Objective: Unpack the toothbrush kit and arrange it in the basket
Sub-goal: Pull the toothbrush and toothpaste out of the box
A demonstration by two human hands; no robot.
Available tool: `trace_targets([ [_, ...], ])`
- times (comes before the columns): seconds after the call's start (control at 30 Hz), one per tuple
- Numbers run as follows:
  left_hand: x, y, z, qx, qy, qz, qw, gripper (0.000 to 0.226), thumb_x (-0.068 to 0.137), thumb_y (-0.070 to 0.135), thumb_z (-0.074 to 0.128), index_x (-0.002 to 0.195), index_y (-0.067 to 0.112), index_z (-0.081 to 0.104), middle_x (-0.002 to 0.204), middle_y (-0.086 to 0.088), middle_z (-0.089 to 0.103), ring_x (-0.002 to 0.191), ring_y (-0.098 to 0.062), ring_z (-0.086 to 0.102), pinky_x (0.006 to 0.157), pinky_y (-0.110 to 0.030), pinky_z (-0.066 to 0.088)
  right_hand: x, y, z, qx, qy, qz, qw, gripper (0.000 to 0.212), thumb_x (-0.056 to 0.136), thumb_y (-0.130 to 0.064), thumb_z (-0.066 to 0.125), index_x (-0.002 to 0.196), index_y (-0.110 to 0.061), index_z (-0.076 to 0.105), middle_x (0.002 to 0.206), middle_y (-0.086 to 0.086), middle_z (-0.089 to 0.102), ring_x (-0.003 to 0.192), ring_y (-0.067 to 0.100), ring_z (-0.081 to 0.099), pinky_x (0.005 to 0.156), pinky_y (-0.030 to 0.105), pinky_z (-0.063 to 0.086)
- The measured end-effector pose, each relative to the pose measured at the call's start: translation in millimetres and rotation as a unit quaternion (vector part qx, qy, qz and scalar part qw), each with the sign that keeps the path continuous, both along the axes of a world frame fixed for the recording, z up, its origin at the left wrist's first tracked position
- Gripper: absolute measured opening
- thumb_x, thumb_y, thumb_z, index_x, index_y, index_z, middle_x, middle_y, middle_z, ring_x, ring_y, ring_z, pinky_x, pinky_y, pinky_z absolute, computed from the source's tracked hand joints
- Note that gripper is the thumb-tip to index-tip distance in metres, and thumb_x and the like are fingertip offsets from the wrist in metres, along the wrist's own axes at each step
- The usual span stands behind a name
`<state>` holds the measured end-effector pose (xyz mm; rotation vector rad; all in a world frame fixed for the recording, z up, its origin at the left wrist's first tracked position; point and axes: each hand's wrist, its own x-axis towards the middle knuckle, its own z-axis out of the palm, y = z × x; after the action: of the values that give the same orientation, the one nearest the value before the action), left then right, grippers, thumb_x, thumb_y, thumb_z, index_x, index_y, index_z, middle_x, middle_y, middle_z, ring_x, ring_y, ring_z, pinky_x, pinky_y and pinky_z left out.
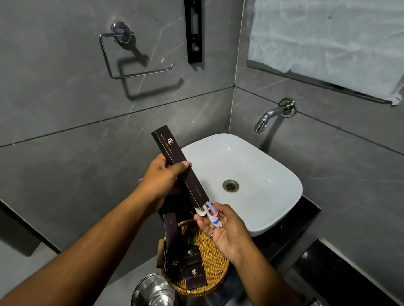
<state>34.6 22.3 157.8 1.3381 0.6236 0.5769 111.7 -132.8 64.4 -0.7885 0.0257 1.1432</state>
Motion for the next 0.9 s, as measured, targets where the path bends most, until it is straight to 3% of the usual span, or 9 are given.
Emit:
trace_targets([
  [0.13,3,-1,13,0.024,-0.013,-0.01,1.0,0.017,0.088,0.013,0.064,0.103,0.016,0.058,0.107,-0.011,0.071,0.08,-0.014,0.073,0.068,-0.037,0.061,0,-1,-4,0.001,-0.016,0.009,1.0,0.027,0.096,-0.02,0.053,0.108,0.001,0.065,0.085,0.02,0.074,0.072,0.025,0.073,0.056,0.029,0.06],
  [0.23,4,2,20,0.021,-0.019,-0.005,1.0,0.018,0.088,0.012,0.064,0.105,0.016,0.058,0.104,-0.01,0.072,0.083,-0.018,0.073,0.071,-0.04,0.063,3,-3,-4,0.021,-0.025,0.0,0.999,0.029,0.089,-0.018,0.063,0.11,0.003,0.065,0.083,0.019,0.072,0.065,0.022,0.07,0.053,0.026,0.059],
  [0.33,0,9,14,-0.022,-0.028,0.028,0.999,0.013,0.09,0.01,0.06,0.101,0.015,0.056,0.093,-0.005,0.072,0.072,-0.014,0.073,0.064,-0.036,0.062,10,-7,-3,0.022,-0.04,-0.007,0.999,0.034,0.077,-0.013,0.072,0.106,0.004,0.068,0.086,0.022,0.074,0.067,0.023,0.072,0.054,0.025,0.06],
  [0.43,-7,16,2,-0.051,-0.017,0.06,0.997,0.007,0.091,0.013,0.058,0.094,0.02,0.056,0.092,-0.003,0.073,0.08,-0.019,0.071,0.068,-0.038,0.059,16,-11,-3,-0.001,-0.048,-0.007,0.999,0.029,0.074,-0.006,0.073,0.101,0.004,0.069,0.09,0.022,0.075,0.071,0.025,0.074,0.055,0.025,0.06],
  [0.7,-27,36,-16,-0.075,-0.011,0.138,0.988,0.005,0.092,0.019,0.056,0.095,0.022,0.052,0.092,0.0,0.073,0.08,-0.019,0.07,0.055,-0.03,0.052,23,-23,-16,-0.056,-0.056,0.007,0.997,0.019,0.066,0.001,0.077,0.084,0.0,0.074,0.084,0.023,0.076,0.064,0.023,0.07,0.053,0.027,0.059],
  [0.8,-34,41,-19,-0.089,-0.022,0.166,0.982,0.007,0.092,0.018,0.056,0.095,0.021,0.05,0.094,-0.002,0.073,0.08,-0.02,0.07,0.061,-0.034,0.053,29,-25,-18,-0.066,-0.074,0.009,0.995,0.025,0.064,0.0,0.077,0.088,0.001,0.072,0.084,0.023,0.076,0.063,0.023,0.069,0.053,0.027,0.059],
  [0.9,-50,52,-27,-0.096,-0.018,0.2,0.975,0.013,0.092,0.018,0.056,0.102,0.018,0.048,0.093,-0.004,0.072,0.083,-0.022,0.07,0.073,-0.042,0.055,35,-27,-19,-0.083,-0.104,0.002,0.991,0.017,0.067,0.001,0.075,0.084,0.001,0.073,0.085,0.023,0.076,0.062,0.023,0.07,0.053,0.026,0.059],
])
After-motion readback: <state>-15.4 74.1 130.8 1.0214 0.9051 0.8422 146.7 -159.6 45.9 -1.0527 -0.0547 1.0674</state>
